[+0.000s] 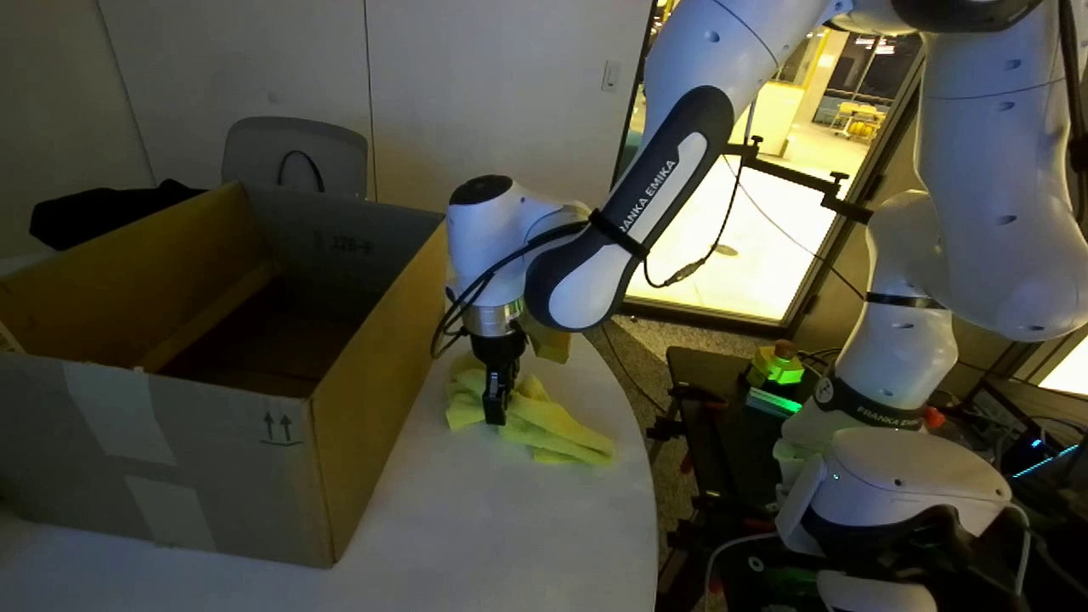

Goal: Put the black marker on the yellow cloth, wrap the yellow cloth around the marker and put them in the box

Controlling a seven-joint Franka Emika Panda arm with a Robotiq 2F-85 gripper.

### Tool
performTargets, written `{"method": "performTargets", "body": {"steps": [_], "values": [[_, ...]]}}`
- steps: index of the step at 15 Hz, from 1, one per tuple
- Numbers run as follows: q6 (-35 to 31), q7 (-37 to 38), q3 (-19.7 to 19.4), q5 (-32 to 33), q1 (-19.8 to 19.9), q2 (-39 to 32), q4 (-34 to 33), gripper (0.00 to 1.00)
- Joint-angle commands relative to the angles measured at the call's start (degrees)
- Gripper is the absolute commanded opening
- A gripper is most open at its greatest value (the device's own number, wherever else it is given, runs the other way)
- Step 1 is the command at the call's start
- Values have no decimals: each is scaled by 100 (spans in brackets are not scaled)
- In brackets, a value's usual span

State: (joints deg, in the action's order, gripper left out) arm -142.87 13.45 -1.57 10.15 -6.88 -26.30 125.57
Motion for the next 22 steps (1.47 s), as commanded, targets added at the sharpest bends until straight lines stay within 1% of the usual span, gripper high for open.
{"method": "performTargets", "body": {"steps": [1, 6, 8, 10, 11, 13, 14, 15, 16, 18, 22], "values": [[232, 423, 16, -218, -216, -426, -527, 0], [411, 585, 30, -430, -329, -766, -817, 0], [428, 485, 75, -505, -299, -787, -843, 26], [384, 397, 115, -538, -296, -679, -760, 40], [301, 304, 164, -536, -285, -547, -633, 49], [170, 156, 237, -473, -311, -344, -438, 62], [125, 88, 274, -434, -336, -227, -331, 71], [112, -28, 332, -458, -306, -116, -263, 77], [28, -160, 396, -501, -254, 24, -128, 86], [-118, -366, 482, -542, -193, 350, 165, 99], [-170, -597, 458, -505, -106, 770, 519, 100]]}}
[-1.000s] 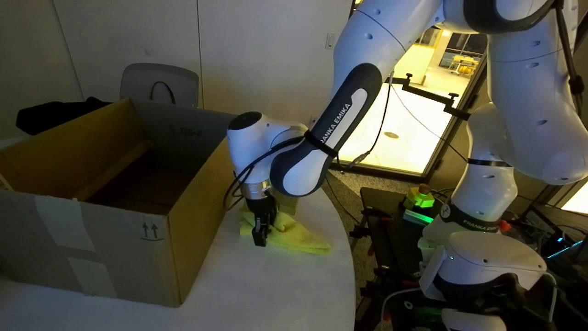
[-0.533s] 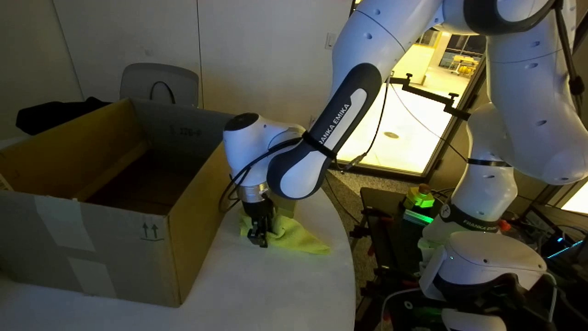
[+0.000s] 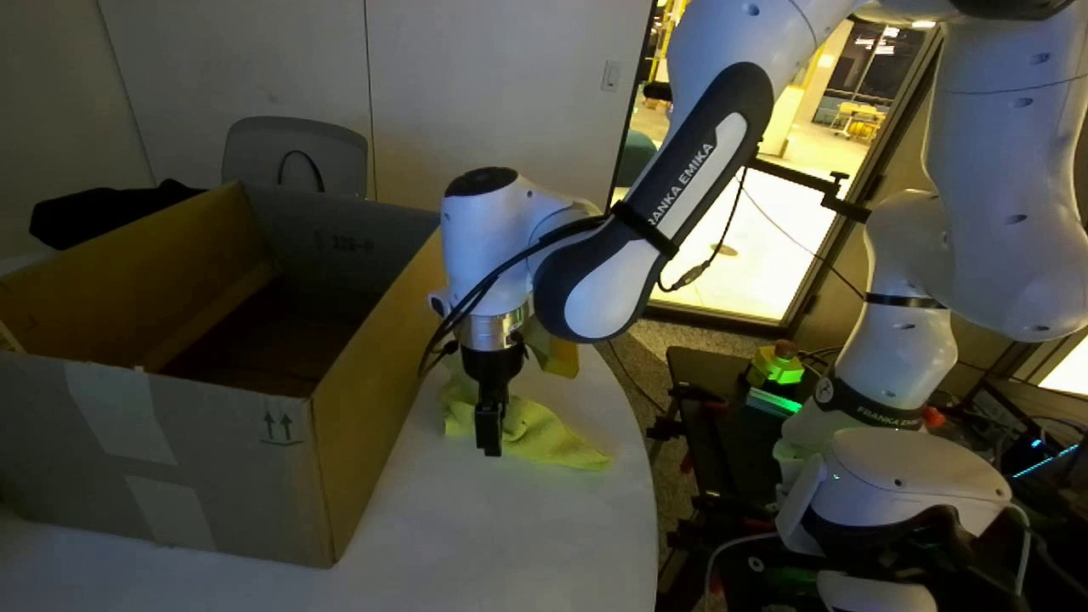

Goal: Put the black marker on the yellow cloth, wrap the yellow cloth around the marker and put them in the box

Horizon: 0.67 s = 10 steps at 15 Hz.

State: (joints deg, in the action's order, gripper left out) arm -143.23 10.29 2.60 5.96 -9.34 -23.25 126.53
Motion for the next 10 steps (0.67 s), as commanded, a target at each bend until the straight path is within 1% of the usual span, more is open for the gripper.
{"method": "performTargets", "body": {"steps": [1, 2, 3, 6, 10], "values": [[-135, -323, 27, -72, 168, 495, 459, 100], [-125, -334, -11, -14, 182, 489, 470, 100], [-273, -483, 4, -9, 241, 463, 513, 100], [-542, -559, -24, -9, 311, 236, 539, 100], [-889, -838, 43, -183, 518, 122, 760, 100]]}}
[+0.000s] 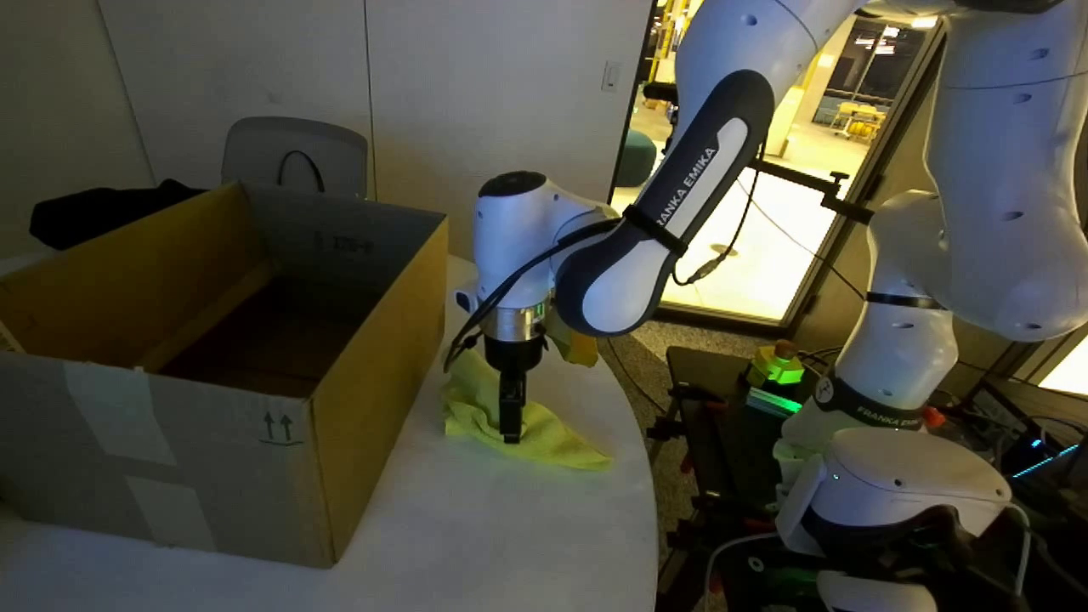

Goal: Put the black marker on the yellow cloth, wrap the yellow cloth around the marker and put them in the box

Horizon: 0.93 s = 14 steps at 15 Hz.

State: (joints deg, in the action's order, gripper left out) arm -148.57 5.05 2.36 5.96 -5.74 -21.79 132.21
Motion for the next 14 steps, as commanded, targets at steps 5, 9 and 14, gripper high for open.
{"method": "performTargets", "body": {"steps": [5, 9, 14], "values": [[-822, -382, 49, -225, 269, -251, 388, 100], [-1139, -148, -38, -193, 174, -608, 340, 100], [-1363, 648, -588, -20, -358, -959, 219, 100]]}}
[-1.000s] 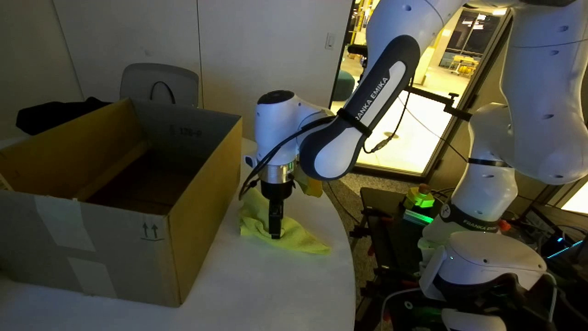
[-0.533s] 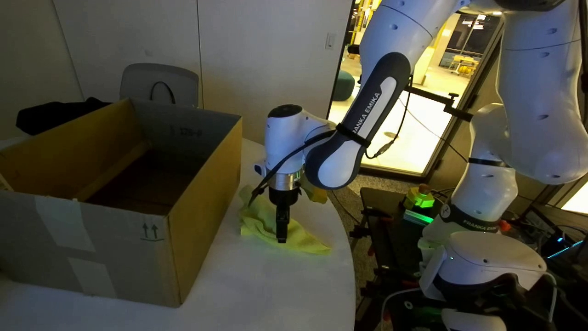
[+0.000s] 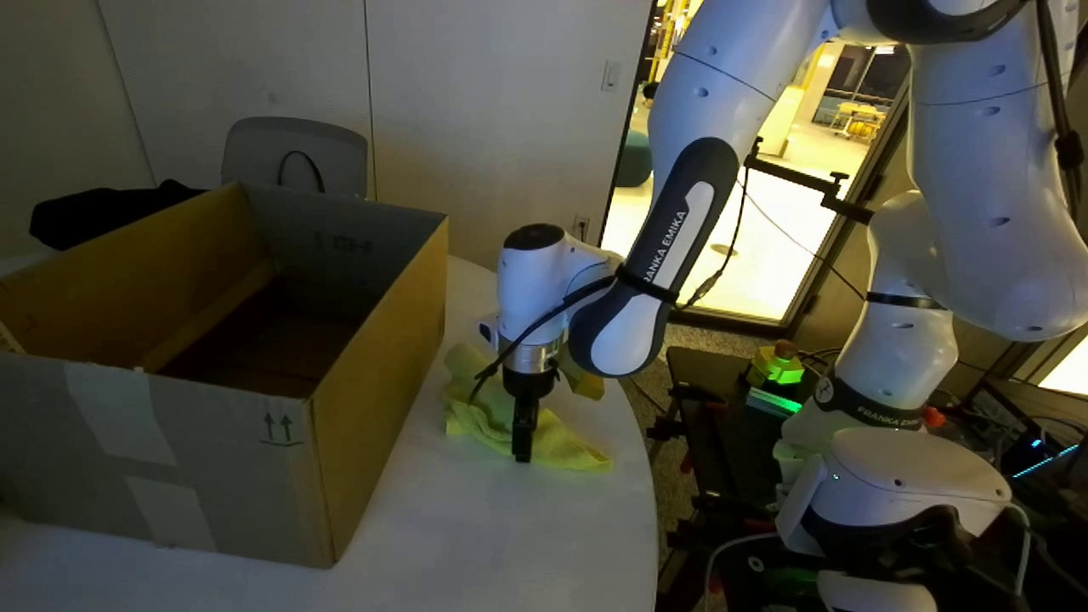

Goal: Put the black marker on the yellow cloth, wrap the yellow cloth around the marker and put them in the box

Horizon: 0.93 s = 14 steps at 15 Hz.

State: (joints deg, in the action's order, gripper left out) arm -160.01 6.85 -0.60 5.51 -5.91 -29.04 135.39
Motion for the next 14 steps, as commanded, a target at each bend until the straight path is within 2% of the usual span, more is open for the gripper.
{"method": "performTargets", "body": {"steps": [1, 5, 6, 7, 9, 14], "values": [[-228, 626, -396, 22, -447, -279, -123, 100], [-111, 893, -494, -66, -546, -257, -143, 100], [-71, 929, -506, -78, -545, -243, -143, 90], [-13, 957, -528, -69, -546, -229, -153, 73], [175, 811, -391, -161, -370, -160, -159, 57], [732, 686, -353, -162, -184, 30, -233, 19]]}}
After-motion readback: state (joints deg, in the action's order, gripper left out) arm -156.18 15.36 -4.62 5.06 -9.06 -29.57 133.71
